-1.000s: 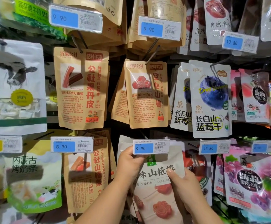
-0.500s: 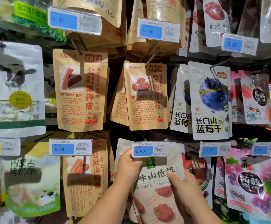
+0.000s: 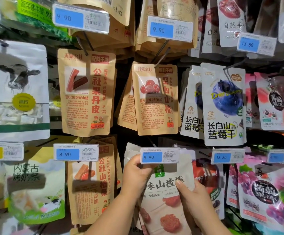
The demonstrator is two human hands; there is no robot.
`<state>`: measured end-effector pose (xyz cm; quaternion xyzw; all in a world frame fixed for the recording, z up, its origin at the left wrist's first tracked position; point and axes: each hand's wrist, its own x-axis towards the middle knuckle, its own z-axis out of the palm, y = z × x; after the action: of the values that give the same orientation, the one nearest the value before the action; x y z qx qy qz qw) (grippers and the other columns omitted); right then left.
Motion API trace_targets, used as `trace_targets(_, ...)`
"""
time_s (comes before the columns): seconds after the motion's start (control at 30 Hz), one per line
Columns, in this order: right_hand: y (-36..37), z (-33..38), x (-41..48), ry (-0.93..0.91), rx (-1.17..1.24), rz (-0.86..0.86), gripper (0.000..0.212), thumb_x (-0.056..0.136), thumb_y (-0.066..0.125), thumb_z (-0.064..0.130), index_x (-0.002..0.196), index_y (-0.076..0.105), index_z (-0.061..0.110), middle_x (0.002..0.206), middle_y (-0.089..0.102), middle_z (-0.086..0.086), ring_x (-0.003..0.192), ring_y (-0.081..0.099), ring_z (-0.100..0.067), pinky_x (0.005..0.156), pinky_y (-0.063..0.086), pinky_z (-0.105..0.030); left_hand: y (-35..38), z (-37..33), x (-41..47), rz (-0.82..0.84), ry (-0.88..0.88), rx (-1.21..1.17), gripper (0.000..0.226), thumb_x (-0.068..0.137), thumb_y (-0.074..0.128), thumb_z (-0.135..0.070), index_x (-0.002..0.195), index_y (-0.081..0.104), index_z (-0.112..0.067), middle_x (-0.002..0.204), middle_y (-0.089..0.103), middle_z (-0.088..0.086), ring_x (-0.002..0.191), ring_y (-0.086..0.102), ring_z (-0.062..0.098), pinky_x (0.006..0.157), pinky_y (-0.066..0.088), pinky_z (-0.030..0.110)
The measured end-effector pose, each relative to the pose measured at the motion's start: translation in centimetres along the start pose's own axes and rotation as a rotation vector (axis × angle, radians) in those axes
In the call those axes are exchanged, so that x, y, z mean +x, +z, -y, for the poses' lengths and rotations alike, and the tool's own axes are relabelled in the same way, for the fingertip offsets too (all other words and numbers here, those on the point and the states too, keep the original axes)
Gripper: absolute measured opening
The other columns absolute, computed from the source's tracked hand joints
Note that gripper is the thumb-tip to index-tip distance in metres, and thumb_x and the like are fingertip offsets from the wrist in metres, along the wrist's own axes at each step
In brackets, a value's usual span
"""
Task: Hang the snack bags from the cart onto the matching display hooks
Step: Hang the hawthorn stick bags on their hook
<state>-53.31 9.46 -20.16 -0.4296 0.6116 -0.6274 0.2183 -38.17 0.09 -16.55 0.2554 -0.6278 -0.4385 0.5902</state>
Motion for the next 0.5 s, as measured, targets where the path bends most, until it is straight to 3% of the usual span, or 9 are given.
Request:
trace_targets(0.1,0.2,-0.2,0.1,-0.012,-0.001,0.002,0.011,0.091,0.065,0.016,0.098,0.07,0.024,0.093,0.076,0.008,0.092,0.069,-0.007,0.073,0.05,-0.02,-0.3,0.5,0.2,-0.023,0.026,0.04,0.041,0.076,0.074,0.005,0.085,0.069,-0.035,0.093,0.072,-0.013,0.09,0.066,-0.005,0.074,0.05,0.009)
trace_targets(0.2,0.6,-0.5,0.5,-0.022,-0.021,-0.013,0.011,0.091,0.065,0.017,0.099,0.071,0.023,0.092,0.075,0.009,0.09,0.069,-0.007,0.071,0.049,-0.019,-0.4,1.1,0.5,-0.038,0.022,0.089,0.041,0.079,0.074,-0.001,0.088,0.069,-0.04,0.101,0.072,-0.01,0.099,0.066,0.004,0.085,0.055,0.025)
trace_targets(0.3,1.1,-1.0,1.0,-0.013,-0.027,-0.031,0.01,0.091,0.066,0.019,0.098,0.071,0.022,0.092,0.075,0.009,0.091,0.069,-0.01,0.077,0.051,-0.027,-0.5,1.1,0.7,-0.046,0.008,0.137,0.041,0.08,0.075,-0.004,0.088,0.067,-0.043,0.103,0.07,-0.01,0.1,0.064,0.004,0.09,0.055,0.034)
trace_targets(0.4,1.8,-1.5,1.5,-0.009,-0.037,-0.054,0.007,0.09,0.066,0.02,0.095,0.069,0.024,0.092,0.074,0.008,0.092,0.068,-0.014,0.084,0.052,-0.034,-0.5,0.7,0.6,-0.049,0.039,0.148,0.021,0.072,0.078,-0.039,0.089,0.067,-0.043,0.103,0.069,-0.009,0.1,0.063,0.004,0.088,0.054,0.032)
trace_targets(0.5,2.3,-1.6,1.8,0.002,-0.016,-0.072,0.008,0.09,0.066,0.018,0.095,0.068,0.023,0.09,0.073,0.008,0.093,0.068,-0.017,0.084,0.051,-0.034,-0.7,1.0,0.6,-0.073,0.078,0.168,0.036,0.059,0.068,-0.065,0.089,0.066,-0.044,0.104,0.067,-0.011,0.099,0.061,-0.001,0.084,0.052,0.027)
